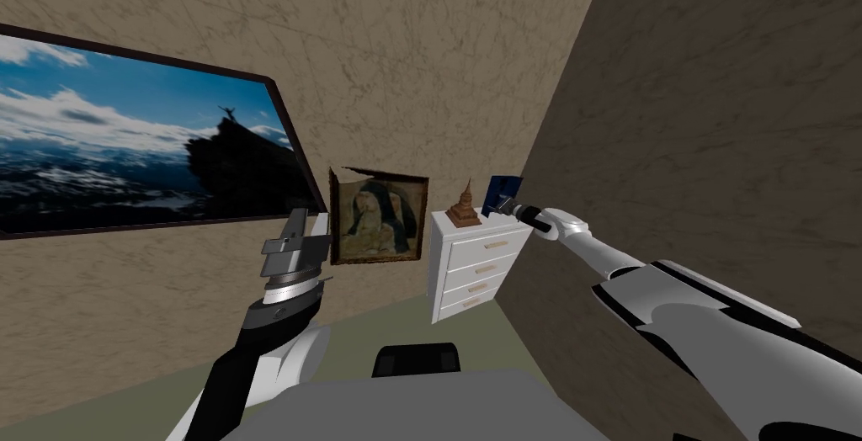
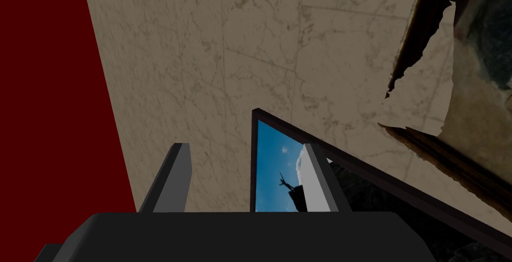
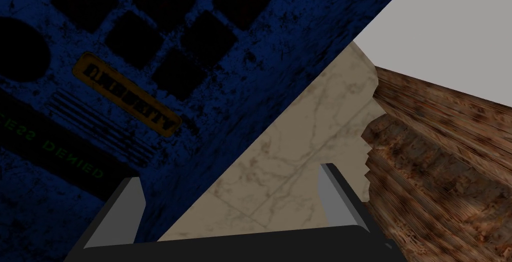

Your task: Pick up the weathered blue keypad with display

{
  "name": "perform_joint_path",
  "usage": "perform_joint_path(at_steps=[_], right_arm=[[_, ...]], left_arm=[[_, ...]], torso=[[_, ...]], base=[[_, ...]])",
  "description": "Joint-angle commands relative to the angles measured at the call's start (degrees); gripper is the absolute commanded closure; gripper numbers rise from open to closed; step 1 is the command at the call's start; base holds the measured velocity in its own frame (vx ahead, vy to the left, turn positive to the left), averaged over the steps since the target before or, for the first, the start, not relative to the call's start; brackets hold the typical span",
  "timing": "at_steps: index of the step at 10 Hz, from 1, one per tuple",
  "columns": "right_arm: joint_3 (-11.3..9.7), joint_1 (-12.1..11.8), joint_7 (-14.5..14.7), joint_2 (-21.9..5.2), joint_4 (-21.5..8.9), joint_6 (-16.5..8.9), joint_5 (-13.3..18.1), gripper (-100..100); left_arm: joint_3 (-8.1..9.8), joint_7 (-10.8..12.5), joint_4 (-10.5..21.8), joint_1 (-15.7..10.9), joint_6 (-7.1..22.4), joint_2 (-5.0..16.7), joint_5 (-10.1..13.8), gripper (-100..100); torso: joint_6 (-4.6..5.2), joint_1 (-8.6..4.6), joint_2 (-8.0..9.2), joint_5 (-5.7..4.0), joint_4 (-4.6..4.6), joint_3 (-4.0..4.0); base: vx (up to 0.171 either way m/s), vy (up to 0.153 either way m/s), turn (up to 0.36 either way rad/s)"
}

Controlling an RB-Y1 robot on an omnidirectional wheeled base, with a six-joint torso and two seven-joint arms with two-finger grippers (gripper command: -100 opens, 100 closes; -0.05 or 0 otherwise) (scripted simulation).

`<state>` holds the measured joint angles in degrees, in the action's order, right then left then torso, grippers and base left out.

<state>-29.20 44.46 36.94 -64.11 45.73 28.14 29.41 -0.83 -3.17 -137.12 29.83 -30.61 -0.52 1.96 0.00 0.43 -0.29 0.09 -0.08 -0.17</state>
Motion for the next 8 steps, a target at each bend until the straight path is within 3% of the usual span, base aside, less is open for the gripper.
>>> perform_joint_path(at_steps=[1, 5, 6, 7, 8], right_arm=[[0.6, -1.5, 2.3, -1.7, -0.8, 2.1, -2.9, -100], [1.2, -3.4, 4.6, -4.0, -1.4, 4.3, -6.6, -100], [1.0, -2.5, 4.0, -3.3, -1.9, 4.0, -5.6, -100], [1.0, -2.6, 4.2, -3.4, -1.9, 4.2, -5.7, 100], [1.0, -2.6, 4.2, -3.4, -1.9, 4.1, -5.7, 100]], left_arm=[[0.00, 0.0, 0.0, 0.0, 0.0, 0.0, 0.0, 0], [0.01, 0.0, 0.0, 0.0, 0.0, 0.0, 0.0, 0], [0.00, 0.0, 0.0, 0.0, 0.0, 0.0, 0.0, 0], [0.01, 0.0, 0.0, 0.0, 0.0, 0.0, 0.0, 0], [0.01, 0.0, 0.0, 0.0, 0.0, 0.0, 0.0, 0]], torso=[[0.00, 0.00, 0.00, 0.00, 0.00, 0.00], [0.02, -0.26, 0.19, -0.06, 0.04, 0.11], [0.02, -0.23, 0.20, -0.05, 0.05, 0.12], [0.01, -0.28, 0.24, -0.06, 0.06, 0.14], [0.02, -0.34, 0.29, -0.08, 0.07, 0.17]], base=[[0.074, 0.097, 0.049], [0.038, 0.042, 0.022], [0.017, 0.021, 0.003], [0.000, 0.000, 0.000], [0.011, -0.007, -0.015]])
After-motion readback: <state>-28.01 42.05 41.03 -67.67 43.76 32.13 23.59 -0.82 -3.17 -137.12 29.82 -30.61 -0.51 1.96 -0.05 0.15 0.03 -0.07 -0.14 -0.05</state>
